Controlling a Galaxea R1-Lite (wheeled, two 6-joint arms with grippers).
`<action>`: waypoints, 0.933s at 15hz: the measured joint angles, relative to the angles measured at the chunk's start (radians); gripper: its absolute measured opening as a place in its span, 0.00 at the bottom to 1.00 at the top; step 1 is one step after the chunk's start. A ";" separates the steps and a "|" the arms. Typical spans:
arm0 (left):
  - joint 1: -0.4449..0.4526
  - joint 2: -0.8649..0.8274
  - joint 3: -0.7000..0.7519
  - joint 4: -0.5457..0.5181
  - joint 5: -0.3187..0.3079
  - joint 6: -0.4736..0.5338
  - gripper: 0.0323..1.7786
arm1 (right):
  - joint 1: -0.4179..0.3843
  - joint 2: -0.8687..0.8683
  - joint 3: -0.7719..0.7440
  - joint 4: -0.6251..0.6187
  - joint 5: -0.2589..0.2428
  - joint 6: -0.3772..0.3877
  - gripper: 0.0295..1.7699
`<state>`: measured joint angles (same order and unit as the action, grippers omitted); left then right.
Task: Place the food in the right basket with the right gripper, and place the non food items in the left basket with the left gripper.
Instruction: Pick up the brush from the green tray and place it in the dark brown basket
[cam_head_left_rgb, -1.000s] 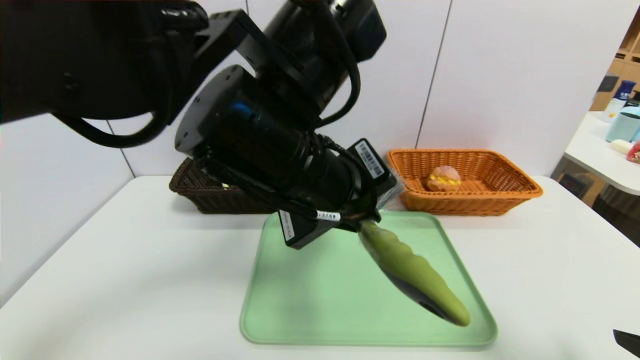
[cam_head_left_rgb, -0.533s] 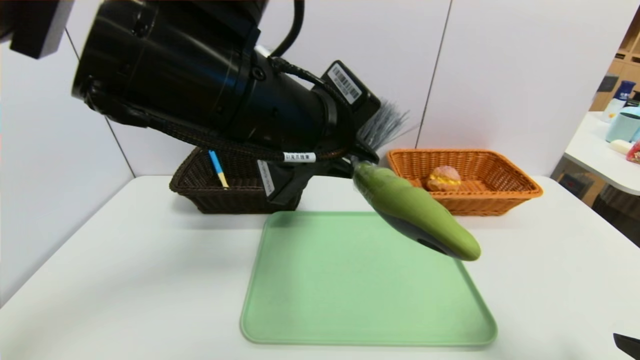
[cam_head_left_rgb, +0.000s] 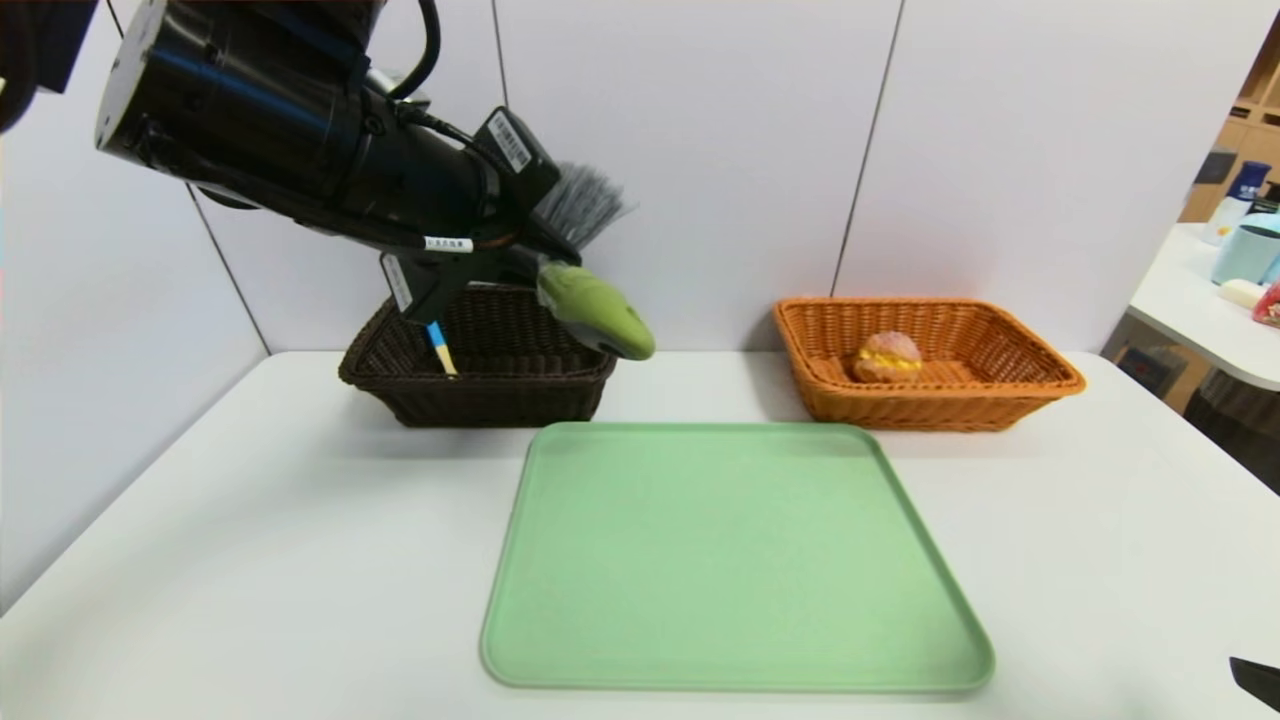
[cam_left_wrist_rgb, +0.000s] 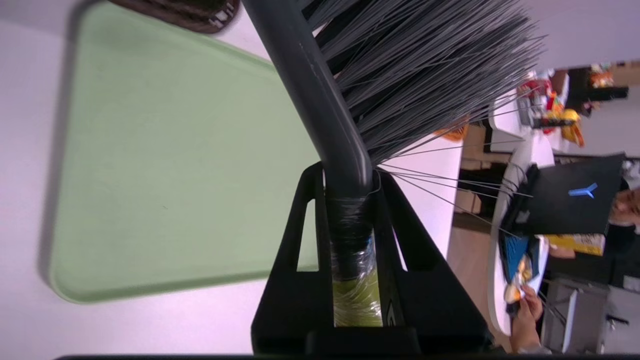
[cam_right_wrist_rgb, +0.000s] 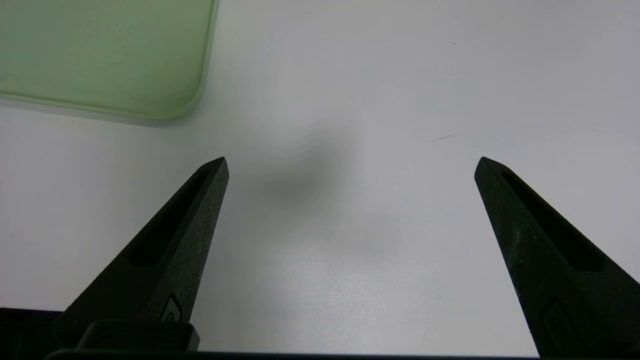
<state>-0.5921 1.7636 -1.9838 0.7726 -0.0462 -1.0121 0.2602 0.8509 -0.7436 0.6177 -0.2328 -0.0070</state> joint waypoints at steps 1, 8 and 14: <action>0.034 0.012 0.000 0.000 0.000 0.015 0.15 | 0.000 0.000 0.000 0.000 0.000 0.000 0.96; 0.130 0.141 0.000 -0.023 0.003 0.036 0.15 | 0.000 -0.002 0.013 0.003 -0.001 -0.002 0.96; 0.184 0.252 -0.001 -0.095 0.009 0.034 0.15 | 0.000 -0.016 0.044 0.003 0.000 0.000 0.96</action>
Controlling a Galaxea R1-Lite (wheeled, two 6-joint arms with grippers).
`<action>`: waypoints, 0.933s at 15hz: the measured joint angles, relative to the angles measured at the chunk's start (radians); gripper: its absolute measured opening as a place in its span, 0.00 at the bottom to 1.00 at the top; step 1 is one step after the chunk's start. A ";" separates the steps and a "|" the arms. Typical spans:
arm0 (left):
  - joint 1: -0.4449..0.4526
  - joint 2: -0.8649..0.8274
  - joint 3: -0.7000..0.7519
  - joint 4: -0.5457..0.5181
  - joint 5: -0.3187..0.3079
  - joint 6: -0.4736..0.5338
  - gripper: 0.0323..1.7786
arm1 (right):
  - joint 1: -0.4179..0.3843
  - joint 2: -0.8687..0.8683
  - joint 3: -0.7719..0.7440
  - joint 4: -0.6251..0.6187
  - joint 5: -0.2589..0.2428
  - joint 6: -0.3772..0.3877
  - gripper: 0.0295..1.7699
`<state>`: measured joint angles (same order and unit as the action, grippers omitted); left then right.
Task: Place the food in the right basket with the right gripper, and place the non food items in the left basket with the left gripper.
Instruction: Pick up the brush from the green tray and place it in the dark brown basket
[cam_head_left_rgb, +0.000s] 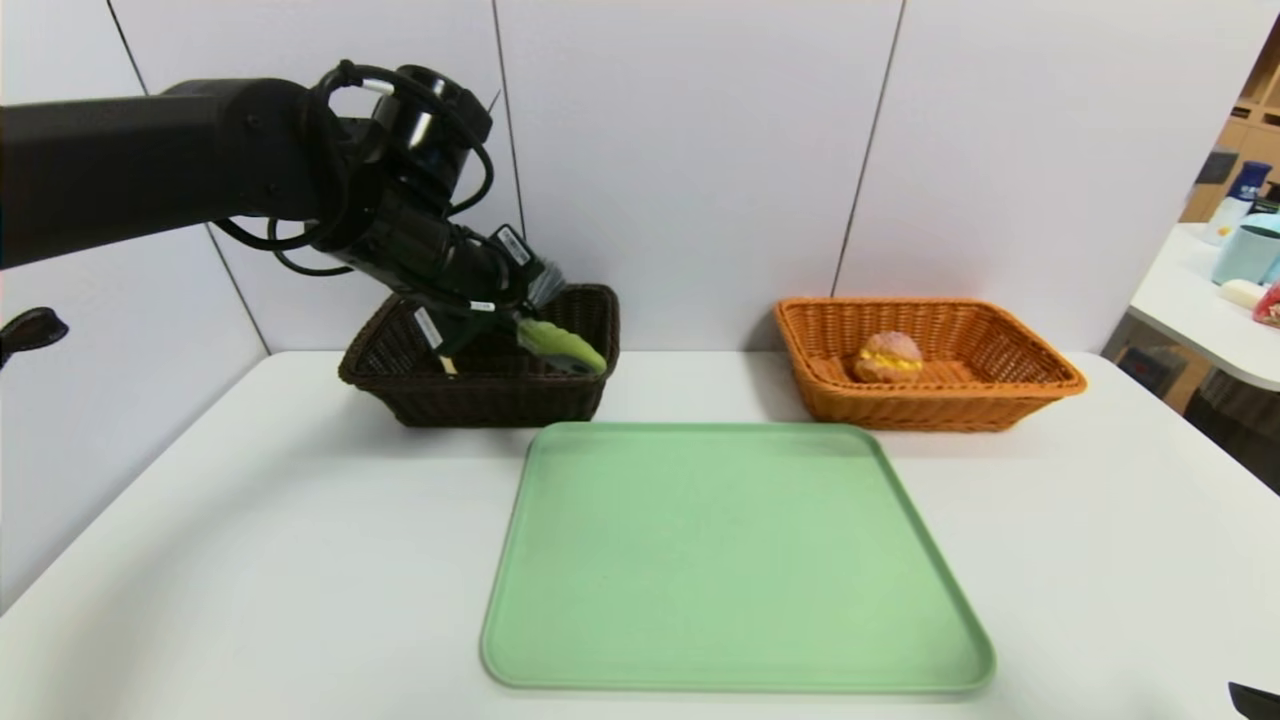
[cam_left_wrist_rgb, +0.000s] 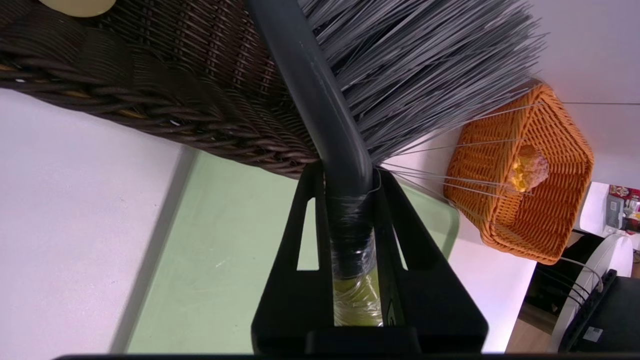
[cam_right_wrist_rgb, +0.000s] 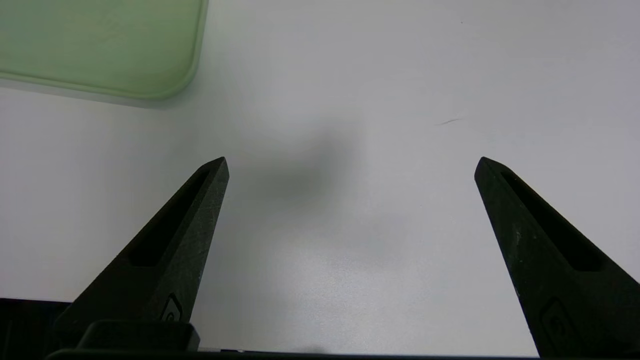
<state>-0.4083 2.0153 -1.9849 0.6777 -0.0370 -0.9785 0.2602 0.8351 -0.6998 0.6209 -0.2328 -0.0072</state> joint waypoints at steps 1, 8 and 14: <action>0.013 0.011 0.000 -0.007 0.000 -0.001 0.15 | 0.000 -0.001 0.005 0.000 0.001 0.000 0.96; 0.075 0.057 0.000 -0.049 0.000 -0.024 0.15 | 0.000 -0.001 0.021 -0.003 0.006 0.000 0.96; 0.080 0.077 0.000 -0.054 0.000 -0.024 0.15 | 0.000 0.016 0.009 -0.019 0.000 0.000 0.96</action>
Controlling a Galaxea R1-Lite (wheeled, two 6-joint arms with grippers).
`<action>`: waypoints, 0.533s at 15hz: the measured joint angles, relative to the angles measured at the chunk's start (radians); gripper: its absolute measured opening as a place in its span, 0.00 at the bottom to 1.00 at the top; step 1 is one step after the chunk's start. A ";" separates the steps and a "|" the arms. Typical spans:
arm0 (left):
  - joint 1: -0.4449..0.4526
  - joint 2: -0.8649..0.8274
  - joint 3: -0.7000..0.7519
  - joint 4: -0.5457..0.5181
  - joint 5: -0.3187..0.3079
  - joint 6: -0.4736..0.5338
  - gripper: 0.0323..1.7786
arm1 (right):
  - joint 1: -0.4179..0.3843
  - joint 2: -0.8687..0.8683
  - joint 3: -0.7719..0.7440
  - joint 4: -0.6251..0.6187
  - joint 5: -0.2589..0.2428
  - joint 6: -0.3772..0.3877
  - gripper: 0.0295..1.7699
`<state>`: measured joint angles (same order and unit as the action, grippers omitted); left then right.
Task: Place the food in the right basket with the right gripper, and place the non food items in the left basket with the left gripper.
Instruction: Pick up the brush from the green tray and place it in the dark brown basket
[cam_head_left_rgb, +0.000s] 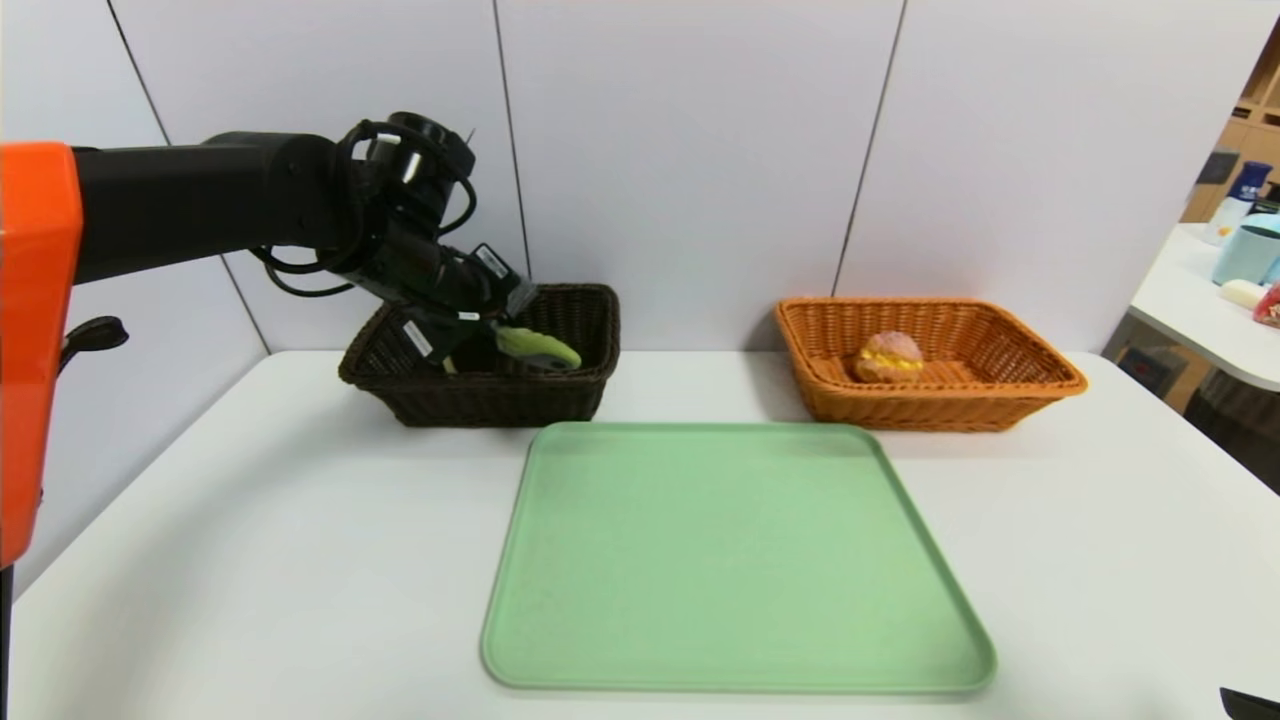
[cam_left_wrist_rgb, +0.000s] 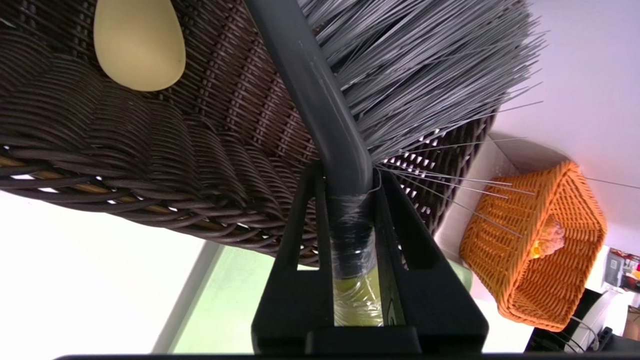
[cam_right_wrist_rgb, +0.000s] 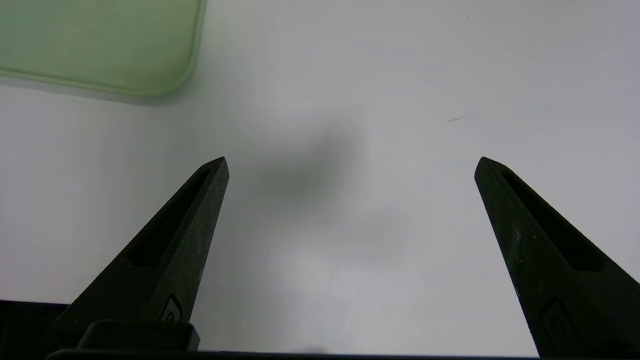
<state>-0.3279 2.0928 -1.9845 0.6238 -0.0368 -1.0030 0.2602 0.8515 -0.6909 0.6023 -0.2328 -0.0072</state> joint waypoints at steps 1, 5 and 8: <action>-0.002 0.002 0.000 0.003 0.000 0.000 0.15 | 0.000 0.008 -0.006 -0.017 0.000 0.000 0.96; -0.001 0.011 0.001 0.036 -0.001 0.001 0.15 | 0.003 0.071 -0.060 -0.121 -0.001 -0.001 0.96; -0.003 0.013 0.001 0.046 -0.001 0.010 0.15 | 0.007 0.133 -0.110 -0.213 -0.002 -0.002 0.96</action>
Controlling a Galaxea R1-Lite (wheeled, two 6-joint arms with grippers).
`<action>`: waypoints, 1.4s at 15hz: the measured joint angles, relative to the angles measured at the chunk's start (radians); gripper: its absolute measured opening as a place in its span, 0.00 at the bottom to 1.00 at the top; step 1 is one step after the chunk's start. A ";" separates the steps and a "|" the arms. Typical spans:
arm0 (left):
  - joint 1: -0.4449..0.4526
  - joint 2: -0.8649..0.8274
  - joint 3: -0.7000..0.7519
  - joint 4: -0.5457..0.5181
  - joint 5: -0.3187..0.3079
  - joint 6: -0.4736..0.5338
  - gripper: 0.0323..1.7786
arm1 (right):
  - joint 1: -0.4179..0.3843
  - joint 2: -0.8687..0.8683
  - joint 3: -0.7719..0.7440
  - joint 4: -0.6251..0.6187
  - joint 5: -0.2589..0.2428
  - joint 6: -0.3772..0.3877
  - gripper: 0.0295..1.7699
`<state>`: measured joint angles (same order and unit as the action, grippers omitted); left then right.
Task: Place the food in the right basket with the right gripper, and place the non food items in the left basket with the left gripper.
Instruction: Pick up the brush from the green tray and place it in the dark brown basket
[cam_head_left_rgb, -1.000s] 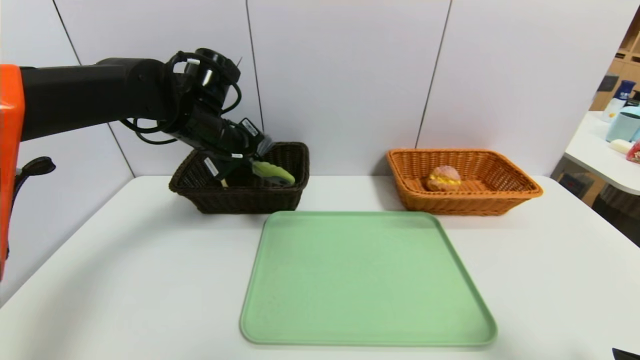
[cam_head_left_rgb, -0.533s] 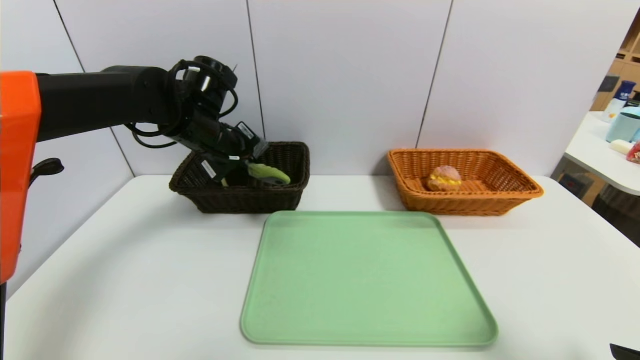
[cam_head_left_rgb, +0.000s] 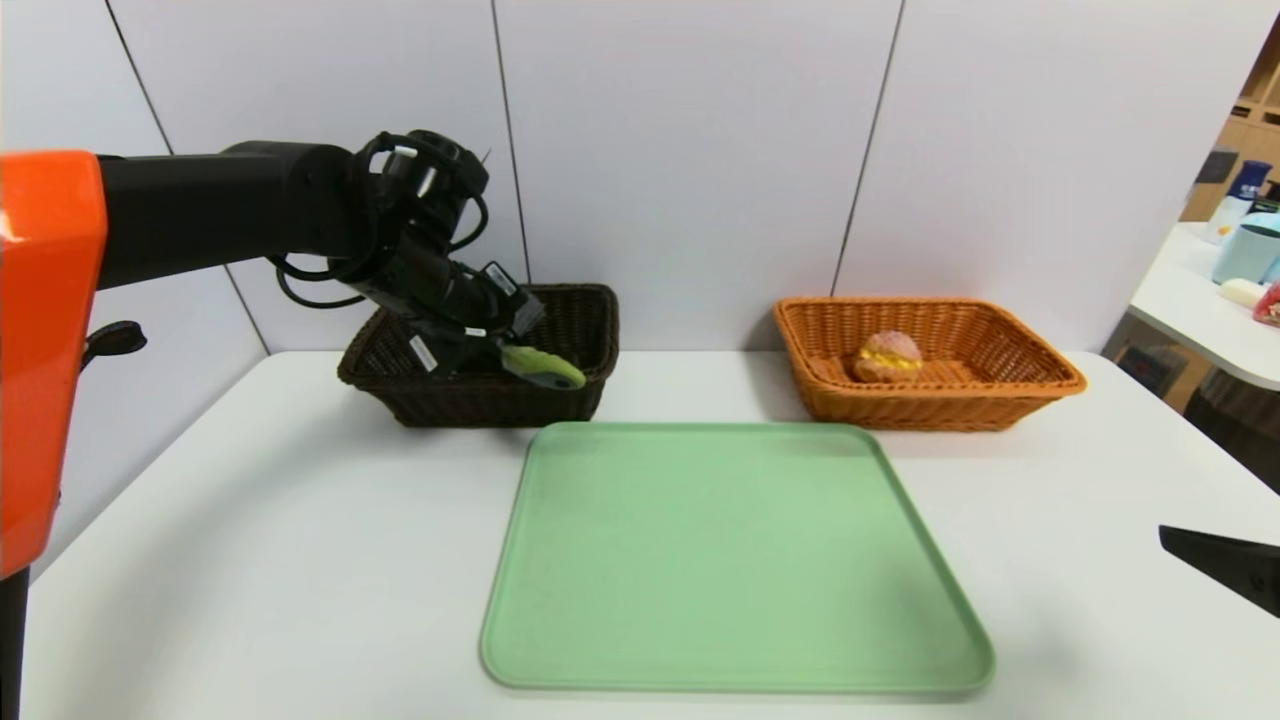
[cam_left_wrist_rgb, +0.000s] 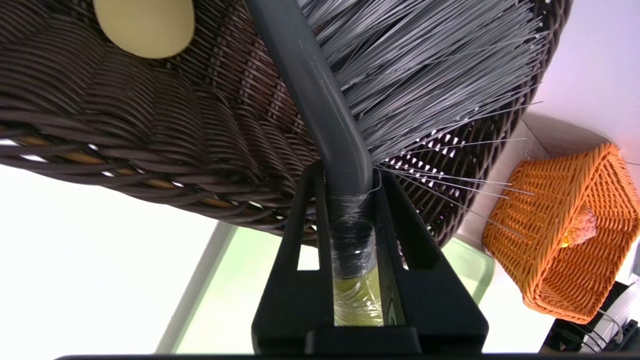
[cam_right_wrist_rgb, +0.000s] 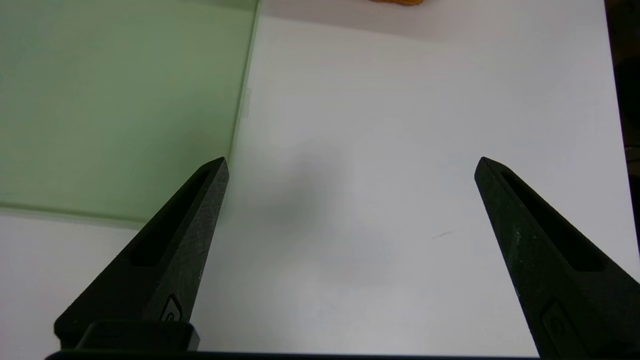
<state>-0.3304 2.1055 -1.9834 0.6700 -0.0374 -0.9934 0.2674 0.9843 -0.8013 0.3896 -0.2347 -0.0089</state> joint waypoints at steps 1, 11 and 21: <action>0.001 0.000 0.000 0.005 0.001 0.003 0.15 | 0.000 0.015 -0.008 -0.006 0.000 0.000 0.96; 0.001 -0.002 0.000 0.013 0.023 0.021 0.15 | 0.001 0.072 -0.039 -0.008 0.000 -0.001 0.96; 0.000 -0.004 0.000 0.012 0.023 0.021 0.46 | 0.000 0.080 -0.040 -0.004 0.000 -0.001 0.96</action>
<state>-0.3300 2.1017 -1.9838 0.6821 -0.0147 -0.9728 0.2679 1.0645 -0.8417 0.3853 -0.2347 -0.0100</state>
